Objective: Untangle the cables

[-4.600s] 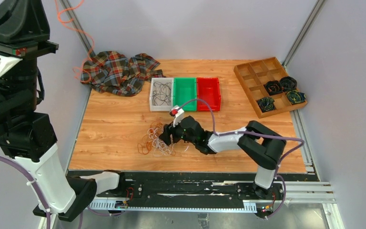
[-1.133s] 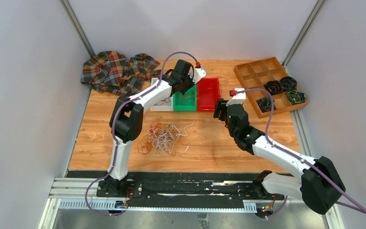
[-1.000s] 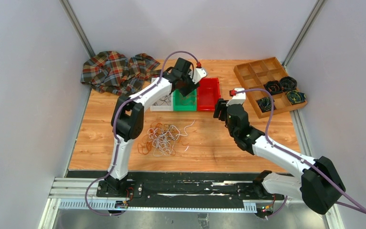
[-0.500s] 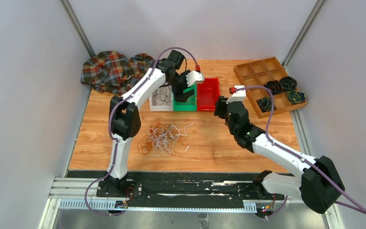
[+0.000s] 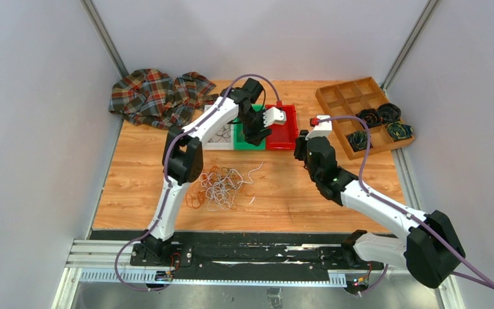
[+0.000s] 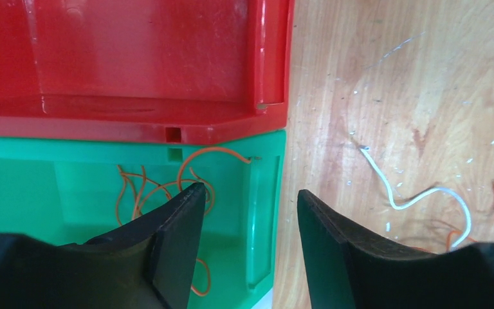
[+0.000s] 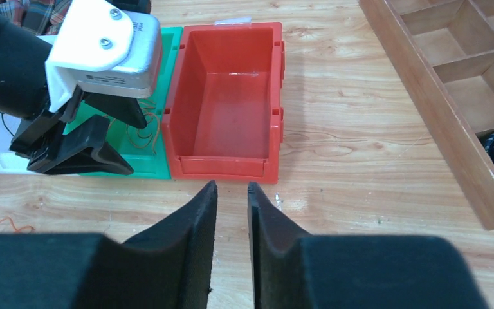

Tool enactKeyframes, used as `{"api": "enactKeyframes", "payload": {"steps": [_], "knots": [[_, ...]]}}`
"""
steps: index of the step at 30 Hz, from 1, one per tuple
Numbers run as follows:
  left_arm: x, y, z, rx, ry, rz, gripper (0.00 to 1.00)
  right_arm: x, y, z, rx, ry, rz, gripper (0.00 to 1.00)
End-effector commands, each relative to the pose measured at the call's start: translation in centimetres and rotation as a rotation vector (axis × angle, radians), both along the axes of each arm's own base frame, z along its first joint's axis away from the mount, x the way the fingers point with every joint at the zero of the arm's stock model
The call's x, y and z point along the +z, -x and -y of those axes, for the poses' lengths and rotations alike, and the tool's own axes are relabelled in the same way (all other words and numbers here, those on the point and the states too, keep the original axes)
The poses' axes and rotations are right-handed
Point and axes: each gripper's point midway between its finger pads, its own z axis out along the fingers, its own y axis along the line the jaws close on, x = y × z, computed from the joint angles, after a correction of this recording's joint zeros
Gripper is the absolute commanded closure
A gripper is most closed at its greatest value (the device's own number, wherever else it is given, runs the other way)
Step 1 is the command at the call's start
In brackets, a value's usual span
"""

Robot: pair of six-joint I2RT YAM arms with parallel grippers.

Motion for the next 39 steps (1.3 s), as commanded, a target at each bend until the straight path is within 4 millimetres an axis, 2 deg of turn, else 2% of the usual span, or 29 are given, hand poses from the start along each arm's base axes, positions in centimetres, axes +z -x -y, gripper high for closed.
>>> {"api": "enactKeyframes", "payload": {"steps": [1, 4, 8, 12, 17, 20, 26, 28, 30, 31, 33, 36, 39], "knots": [[0.4, -2.0, 0.4, 0.018, 0.021, 0.082, 0.44, 0.6, -0.4, 0.8, -0.026, -0.03, 0.014, 0.79], [0.9, -2.8, 0.9, 0.035, 0.06, 0.129, 0.53, 0.6, -0.3, 0.8, -0.027, -0.042, 0.016, 0.85], [1.7, -3.6, 1.0, 0.054, 0.102, 0.169, 0.71, 0.4, -0.3, 0.8, -0.029, -0.045, 0.013, 0.93], [2.4, -6.0, 0.1, 0.162, 0.136, 0.238, 0.83, 0.2, -0.2, 0.0, 0.006, -0.058, 0.001, 0.98], [2.9, -7.0, -1.0, 0.203, 0.143, 0.255, 0.85, -0.3, -0.4, -0.3, 0.011, -0.063, -0.011, 0.99], [2.2, -7.0, -1.4, 0.214, 0.135, 0.244, 0.86, -0.4, -0.5, -0.6, 0.018, -0.072, -0.017, 0.99], [1.0, -7.7, -0.9, 0.269, 0.136, 0.23, 0.85, -0.8, -0.7, -0.8, 0.02, -0.068, -0.028, 0.99], [1.1, -8.0, -1.0, 0.291, 0.13, 0.227, 0.8, -0.8, -0.7, -0.8, 0.018, -0.065, -0.029, 0.99], [2.3, -7.7, -1.1, 0.275, 0.122, 0.212, 0.74, -0.4, -0.7, -0.8, 0.021, -0.07, -0.023, 0.99], [3.3, -7.0, -1.1, 0.247, 0.123, 0.189, 0.7, -0.2, -0.6, -0.9, 0.026, -0.075, -0.02, 0.97], [6.4, -5.6, -1.7, 0.217, 0.139, 0.152, 0.53, 0.6, -0.5, -1.4, 0.06, -0.08, -0.01, 0.92], [11.6, -4.1, -4.6, 0.264, 0.158, 0.188, 0.3, 1.6, -0.3, -2.3, 0.115, -0.083, 0.0, 0.73], [13.8, -0.4, -8.6, 0.291, 0.12, 0.174, 0.09, 2.2, -0.1, -2.8, 0.149, -0.082, 0.002, 0.6]]}}
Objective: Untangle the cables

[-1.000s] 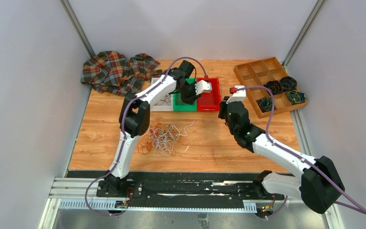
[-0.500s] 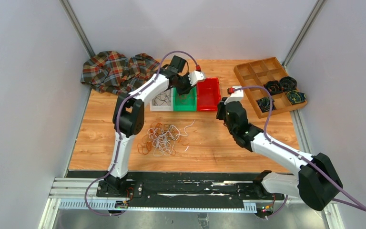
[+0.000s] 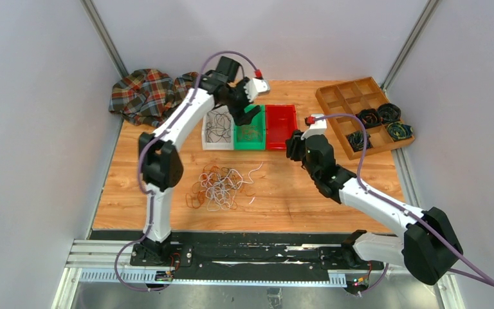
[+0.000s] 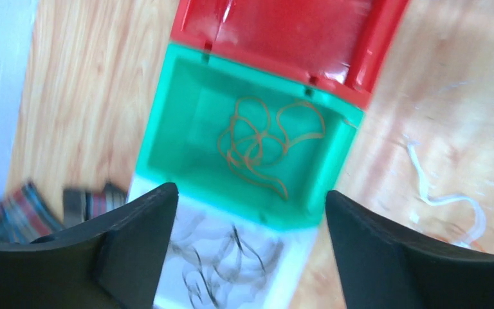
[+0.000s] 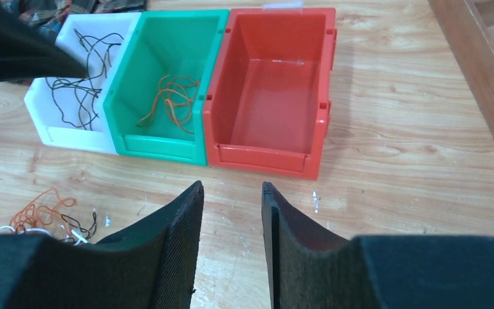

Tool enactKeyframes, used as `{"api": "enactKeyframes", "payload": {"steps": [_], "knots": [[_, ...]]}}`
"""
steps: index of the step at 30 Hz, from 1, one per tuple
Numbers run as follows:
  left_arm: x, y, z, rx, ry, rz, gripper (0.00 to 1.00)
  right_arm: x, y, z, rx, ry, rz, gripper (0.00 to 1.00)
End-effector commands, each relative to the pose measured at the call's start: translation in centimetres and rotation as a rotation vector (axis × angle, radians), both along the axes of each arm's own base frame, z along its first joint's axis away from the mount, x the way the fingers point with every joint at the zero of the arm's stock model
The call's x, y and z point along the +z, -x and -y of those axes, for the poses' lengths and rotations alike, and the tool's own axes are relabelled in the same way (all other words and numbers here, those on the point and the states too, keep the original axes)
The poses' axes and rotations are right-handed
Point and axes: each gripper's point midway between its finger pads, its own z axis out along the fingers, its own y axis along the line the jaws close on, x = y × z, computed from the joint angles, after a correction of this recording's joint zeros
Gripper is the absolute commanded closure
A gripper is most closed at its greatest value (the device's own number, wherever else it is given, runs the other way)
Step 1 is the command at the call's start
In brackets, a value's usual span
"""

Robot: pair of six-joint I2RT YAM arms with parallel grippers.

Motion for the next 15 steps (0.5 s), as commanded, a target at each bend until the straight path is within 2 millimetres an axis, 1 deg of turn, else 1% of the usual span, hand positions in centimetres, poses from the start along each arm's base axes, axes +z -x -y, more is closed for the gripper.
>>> {"api": "enactKeyframes", "payload": {"steps": [1, 2, 3, 4, 5, 8, 9, 11, 13, 15], "knots": [[5.8, 6.5, -6.6, 0.034, -0.033, -0.036, 0.03, 3.3, -0.3, -0.6, 0.052, -0.031, 0.05, 0.57], [5.8, 7.9, -8.0, 0.044, -0.053, -0.049, 0.01, 3.7, -0.2, -0.8, 0.064, -0.03, 0.056, 0.55], [5.6, 9.2, -9.5, 0.065, -0.07, -0.064, 0.02, 3.9, -0.1, -1.0, 0.075, -0.025, 0.06, 0.54], [4.9, 10.4, -11.2, 0.095, -0.09, -0.085, 0.02, 4.1, 0.1, -1.3, 0.087, -0.022, 0.064, 0.54], [4.2, 11.5, -12.6, 0.117, -0.105, -0.105, 0.02, 4.1, 0.1, -1.5, 0.094, -0.016, 0.063, 0.54], [1.6, 15.0, -15.8, 0.189, -0.137, -0.191, 0.02, 3.9, 0.5, -2.3, 0.113, 0.001, 0.052, 0.53], [0.5, 16.1, -16.5, 0.206, -0.149, -0.222, 0.02, 3.7, 0.7, -2.7, 0.123, 0.01, 0.049, 0.53], [-1.5, 18.2, -17.4, 0.223, -0.169, -0.281, 0.02, 3.4, 1.1, -3.7, 0.144, 0.029, 0.042, 0.53], [-3.5, 19.3, -17.9, 0.296, -0.176, -0.342, 0.01, 2.9, 1.6, -4.5, 0.159, 0.05, 0.032, 0.53], [-5.3, 19.8, -18.2, 0.365, -0.177, -0.408, 0.03, 2.6, 2.0, -5.1, 0.172, 0.06, 0.024, 0.53]]}}
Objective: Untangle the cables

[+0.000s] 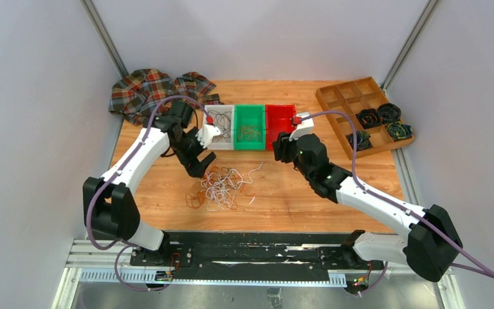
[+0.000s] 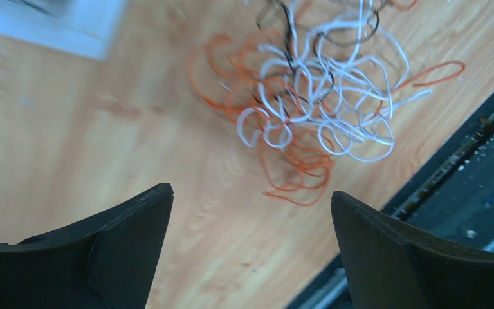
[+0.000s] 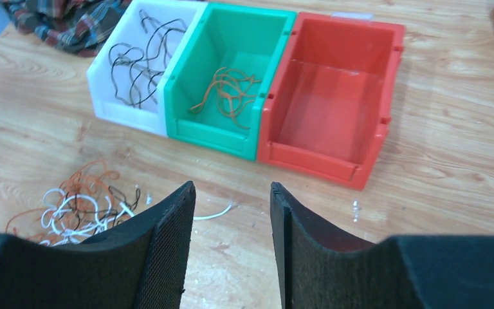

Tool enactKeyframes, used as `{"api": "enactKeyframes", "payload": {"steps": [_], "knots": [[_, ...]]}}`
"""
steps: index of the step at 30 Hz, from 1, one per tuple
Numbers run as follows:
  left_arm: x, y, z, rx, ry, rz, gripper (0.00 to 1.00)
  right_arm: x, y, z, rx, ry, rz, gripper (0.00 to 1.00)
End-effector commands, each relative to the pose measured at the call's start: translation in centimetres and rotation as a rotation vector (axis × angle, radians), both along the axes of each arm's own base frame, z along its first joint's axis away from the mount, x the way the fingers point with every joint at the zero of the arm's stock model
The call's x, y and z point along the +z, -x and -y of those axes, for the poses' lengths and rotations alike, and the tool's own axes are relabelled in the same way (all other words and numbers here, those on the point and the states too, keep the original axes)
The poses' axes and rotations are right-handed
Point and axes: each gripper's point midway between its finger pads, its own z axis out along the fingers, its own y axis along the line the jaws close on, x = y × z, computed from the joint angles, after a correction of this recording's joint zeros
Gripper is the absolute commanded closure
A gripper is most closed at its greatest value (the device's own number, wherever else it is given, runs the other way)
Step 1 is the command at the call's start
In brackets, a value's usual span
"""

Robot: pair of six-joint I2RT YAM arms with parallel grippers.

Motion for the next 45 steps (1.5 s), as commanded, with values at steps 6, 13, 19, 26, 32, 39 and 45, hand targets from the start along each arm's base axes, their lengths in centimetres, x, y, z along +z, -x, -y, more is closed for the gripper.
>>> {"api": "enactKeyframes", "payload": {"steps": [6, 13, 19, 26, 32, 39, 45], "knots": [[-6.2, 1.1, -2.6, 0.346, 0.03, -0.198, 0.17, -0.8, 1.9, -2.4, 0.048, 0.072, -0.011, 0.56], [-8.3, 2.6, -2.0, 0.359, 0.074, -0.245, 0.27, -1.2, 2.3, -3.3, 0.057, 0.072, -0.024, 0.59], [-9.9, 2.3, -2.6, 0.391, 0.027, -0.263, 0.53, -1.2, 2.4, -4.0, 0.063, 0.073, -0.03, 0.62], [-9.9, 2.5, -3.1, 0.346, 0.006, -0.232, 0.77, -0.7, 2.3, -4.2, 0.064, 0.067, -0.016, 0.63], [-9.6, 3.9, -2.2, 0.26, 0.052, -0.264, 0.6, -0.2, 2.2, -4.5, 0.07, 0.059, -0.011, 0.63], [-9.7, 4.6, -2.1, 0.176, 0.054, -0.263, 0.49, -0.1, 2.4, -4.6, 0.067, 0.052, -0.009, 0.64], [-10.9, 4.4, -2.9, 0.184, 0.001, -0.277, 0.62, 0.0, 2.5, -4.5, 0.062, 0.047, -0.004, 0.65]]}}
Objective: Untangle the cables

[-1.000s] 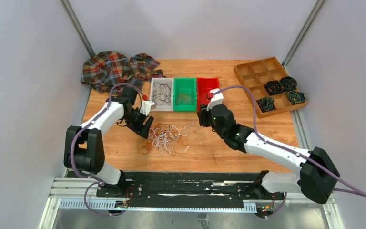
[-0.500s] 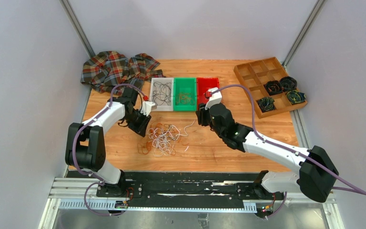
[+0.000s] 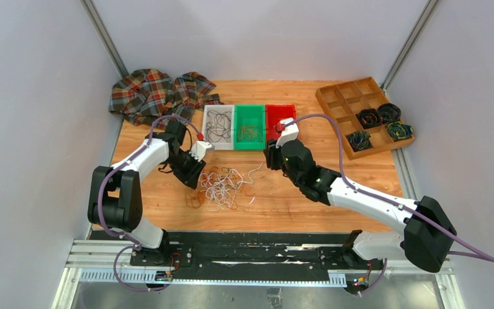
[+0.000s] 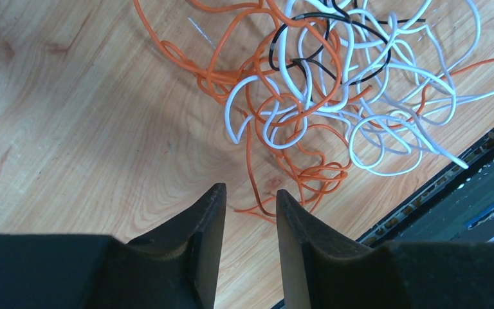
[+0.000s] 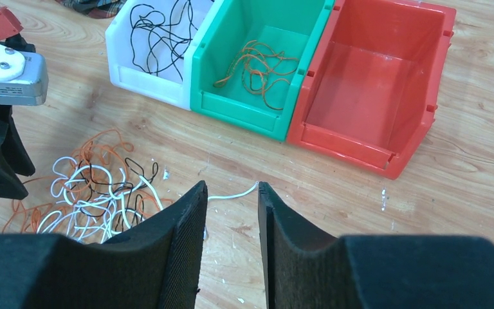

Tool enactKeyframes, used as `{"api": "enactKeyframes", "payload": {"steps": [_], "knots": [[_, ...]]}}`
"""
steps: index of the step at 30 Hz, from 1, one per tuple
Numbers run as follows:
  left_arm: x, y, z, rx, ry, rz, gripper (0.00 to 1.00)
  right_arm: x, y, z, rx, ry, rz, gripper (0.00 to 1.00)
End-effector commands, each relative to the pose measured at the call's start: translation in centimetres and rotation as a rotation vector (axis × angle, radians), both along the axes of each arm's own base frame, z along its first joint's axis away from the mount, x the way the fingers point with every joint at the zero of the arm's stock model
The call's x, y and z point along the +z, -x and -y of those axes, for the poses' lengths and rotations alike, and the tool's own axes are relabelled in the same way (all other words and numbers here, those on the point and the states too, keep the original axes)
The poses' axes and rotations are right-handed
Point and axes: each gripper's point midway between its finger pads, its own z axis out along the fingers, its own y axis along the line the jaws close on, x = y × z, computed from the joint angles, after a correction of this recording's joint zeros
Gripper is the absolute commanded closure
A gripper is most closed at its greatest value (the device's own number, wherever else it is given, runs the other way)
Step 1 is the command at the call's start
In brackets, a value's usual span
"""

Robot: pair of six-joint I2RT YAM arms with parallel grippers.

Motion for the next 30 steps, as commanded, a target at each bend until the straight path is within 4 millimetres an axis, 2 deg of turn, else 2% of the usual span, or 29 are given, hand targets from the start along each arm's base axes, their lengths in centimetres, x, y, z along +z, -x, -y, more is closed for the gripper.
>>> {"api": "enactKeyframes", "payload": {"steps": [1, 4, 6, 8, 11, 14, 18, 22, 26, 30], "knots": [[-0.6, 0.2, -0.3, -0.022, -0.018, -0.007, 0.65, 1.5, 0.0, -0.4, -0.013, -0.035, 0.024, 0.65], [0.3, -0.6, 0.0, -0.006, -0.028, 0.032, 0.8, 1.2, -0.1, -0.4, -0.019, -0.039, 0.024, 0.65], [1.9, -1.2, 0.0, 0.003, -0.036, 0.078, 0.94, 1.2, -0.1, -0.7, -0.01, -0.052, 0.027, 0.62], [4.2, -1.4, 0.1, -0.006, -0.023, 0.133, 0.99, 1.5, 0.0, -1.2, 0.009, -0.066, 0.031, 0.58], [8.5, -1.3, 0.4, -0.05, 0.007, 0.225, 0.99, 2.7, 0.3, -2.8, 0.071, -0.094, 0.073, 0.47], [12.8, -1.0, 0.6, -0.09, 0.027, 0.316, 0.99, 4.4, 1.2, -5.6, 0.189, -0.107, 0.159, 0.36], [17.3, -0.2, 0.9, -0.149, 0.054, 0.432, 0.99, 7.7, 2.8, -9.5, 0.333, -0.142, 0.295, 0.33], [20.9, 0.4, 1.5, -0.206, 0.075, 0.561, 0.99, 10.5, 4.7, -13.1, 0.475, -0.208, 0.352, 0.33], [24.9, 0.7, 2.4, -0.277, 0.116, 0.694, 0.99, 12.0, 6.3, -16.2, 0.584, -0.252, 0.381, 0.32], [28.3, 0.8, 3.1, -0.282, 0.147, 0.779, 1.0, 12.3, 7.1, -18.9, 0.67, -0.292, 0.379, 0.31]]}}
